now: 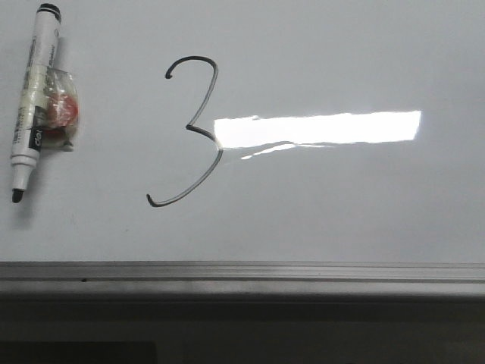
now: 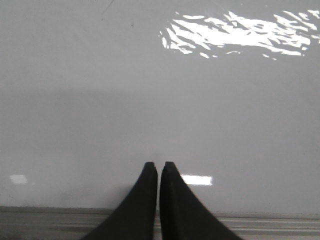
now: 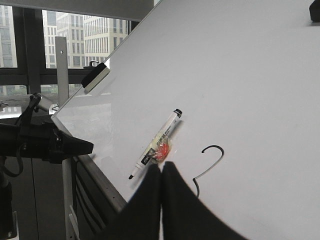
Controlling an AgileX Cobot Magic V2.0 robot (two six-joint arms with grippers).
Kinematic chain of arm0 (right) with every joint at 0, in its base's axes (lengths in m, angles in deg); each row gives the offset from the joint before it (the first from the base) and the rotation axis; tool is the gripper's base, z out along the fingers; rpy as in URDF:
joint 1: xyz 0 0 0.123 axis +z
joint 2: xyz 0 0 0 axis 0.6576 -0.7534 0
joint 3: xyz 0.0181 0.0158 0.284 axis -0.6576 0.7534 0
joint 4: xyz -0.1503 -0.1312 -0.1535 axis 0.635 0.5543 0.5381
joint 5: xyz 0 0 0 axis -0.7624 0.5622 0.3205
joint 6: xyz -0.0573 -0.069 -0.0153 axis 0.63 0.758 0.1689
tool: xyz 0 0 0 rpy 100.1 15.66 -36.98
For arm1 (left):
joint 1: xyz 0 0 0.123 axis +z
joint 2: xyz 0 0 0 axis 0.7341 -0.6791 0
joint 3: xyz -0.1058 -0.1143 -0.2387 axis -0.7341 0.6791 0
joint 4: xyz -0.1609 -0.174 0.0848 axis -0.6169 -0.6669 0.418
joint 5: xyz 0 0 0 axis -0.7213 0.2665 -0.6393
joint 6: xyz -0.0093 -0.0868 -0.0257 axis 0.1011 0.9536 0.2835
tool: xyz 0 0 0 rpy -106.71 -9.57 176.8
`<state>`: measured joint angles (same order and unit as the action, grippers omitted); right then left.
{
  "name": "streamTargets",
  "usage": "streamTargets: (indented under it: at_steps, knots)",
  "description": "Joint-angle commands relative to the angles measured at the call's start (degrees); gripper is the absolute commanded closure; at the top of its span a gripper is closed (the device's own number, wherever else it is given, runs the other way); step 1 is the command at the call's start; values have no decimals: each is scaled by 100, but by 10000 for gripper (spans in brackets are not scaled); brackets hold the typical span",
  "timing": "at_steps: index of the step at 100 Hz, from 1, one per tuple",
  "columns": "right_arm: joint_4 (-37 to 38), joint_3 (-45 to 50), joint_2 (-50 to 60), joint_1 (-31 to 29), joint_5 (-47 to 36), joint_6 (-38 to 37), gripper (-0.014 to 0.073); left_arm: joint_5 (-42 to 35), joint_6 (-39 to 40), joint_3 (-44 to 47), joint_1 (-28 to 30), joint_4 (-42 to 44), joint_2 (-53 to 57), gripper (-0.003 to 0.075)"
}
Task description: Write number 3 on whiteboard
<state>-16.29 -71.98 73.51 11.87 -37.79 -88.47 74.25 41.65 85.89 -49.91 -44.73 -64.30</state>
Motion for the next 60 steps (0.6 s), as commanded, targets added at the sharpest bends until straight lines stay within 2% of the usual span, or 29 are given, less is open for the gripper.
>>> streamTargets:
  at_steps: [1,41,60]
  knots:
    - [41,-148,-31,-33,-486,31,658,-235,60,198,15,-71,144,741]
    - [5,-148,-31,-62,-562,31,658,-235,60,198,15,-71,144,741]
    - [-90,-148,-31,-714,-652,31,658,-235,60,198,15,-71,144,741]
